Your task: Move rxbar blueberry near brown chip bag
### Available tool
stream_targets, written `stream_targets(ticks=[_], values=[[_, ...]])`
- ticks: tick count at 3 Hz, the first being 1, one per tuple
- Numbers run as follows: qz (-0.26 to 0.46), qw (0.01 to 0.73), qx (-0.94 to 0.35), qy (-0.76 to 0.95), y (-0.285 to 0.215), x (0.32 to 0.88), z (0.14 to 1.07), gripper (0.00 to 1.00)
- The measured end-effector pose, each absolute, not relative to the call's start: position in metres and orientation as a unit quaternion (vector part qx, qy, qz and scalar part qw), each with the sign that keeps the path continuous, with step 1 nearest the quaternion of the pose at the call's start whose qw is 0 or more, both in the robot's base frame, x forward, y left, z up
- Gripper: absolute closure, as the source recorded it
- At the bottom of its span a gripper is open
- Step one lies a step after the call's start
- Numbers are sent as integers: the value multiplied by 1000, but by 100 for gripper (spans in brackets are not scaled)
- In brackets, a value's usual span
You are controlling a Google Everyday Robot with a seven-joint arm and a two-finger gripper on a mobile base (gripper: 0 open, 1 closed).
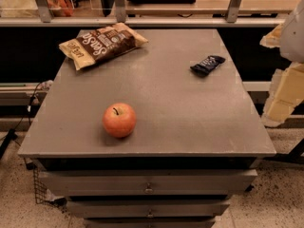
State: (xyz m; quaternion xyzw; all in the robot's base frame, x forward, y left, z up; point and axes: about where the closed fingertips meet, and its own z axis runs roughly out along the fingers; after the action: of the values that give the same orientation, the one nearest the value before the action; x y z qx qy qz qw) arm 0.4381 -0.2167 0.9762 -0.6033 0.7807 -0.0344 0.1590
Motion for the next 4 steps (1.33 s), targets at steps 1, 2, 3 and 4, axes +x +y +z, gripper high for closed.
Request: stream_targets(ticks=[1, 2, 3, 4], values=[[-32, 162, -601, 782, -217, 443, 974, 0], [-8, 191, -582, 790, -224, 496, 952, 0], [27, 238, -546, 803, -229, 566, 931, 0], [53, 277, -516, 809, -232, 631, 913, 0]])
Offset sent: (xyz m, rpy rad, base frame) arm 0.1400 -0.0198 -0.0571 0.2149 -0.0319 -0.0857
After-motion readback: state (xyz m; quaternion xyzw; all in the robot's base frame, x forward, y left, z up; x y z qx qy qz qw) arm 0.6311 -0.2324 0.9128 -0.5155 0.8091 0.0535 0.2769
